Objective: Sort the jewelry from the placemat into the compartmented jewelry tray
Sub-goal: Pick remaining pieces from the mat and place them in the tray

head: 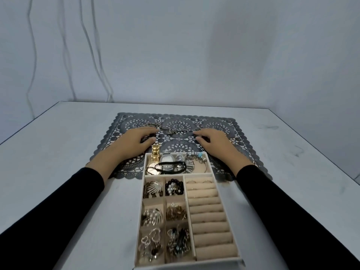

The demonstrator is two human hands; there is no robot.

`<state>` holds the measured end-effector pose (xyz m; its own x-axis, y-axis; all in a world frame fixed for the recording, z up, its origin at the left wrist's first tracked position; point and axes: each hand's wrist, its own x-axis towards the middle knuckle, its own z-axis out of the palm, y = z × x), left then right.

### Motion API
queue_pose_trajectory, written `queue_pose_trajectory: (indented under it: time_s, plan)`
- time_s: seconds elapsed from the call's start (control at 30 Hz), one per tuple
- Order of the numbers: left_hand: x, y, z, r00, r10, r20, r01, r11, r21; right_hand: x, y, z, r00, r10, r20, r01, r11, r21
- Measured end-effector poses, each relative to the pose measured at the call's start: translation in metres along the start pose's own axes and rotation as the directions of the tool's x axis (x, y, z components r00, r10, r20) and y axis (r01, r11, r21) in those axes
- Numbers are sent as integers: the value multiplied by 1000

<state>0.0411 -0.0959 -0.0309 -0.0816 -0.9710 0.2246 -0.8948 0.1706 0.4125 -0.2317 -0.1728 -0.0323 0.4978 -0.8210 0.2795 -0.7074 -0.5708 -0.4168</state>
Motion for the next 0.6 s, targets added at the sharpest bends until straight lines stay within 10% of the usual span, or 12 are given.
queue_pose_trajectory:
  time_s: [0.6]
  plan:
    - [44,-4,9,994,103,21,-103,995,-11,30,14,-2,998,29,49,-36,989,140]
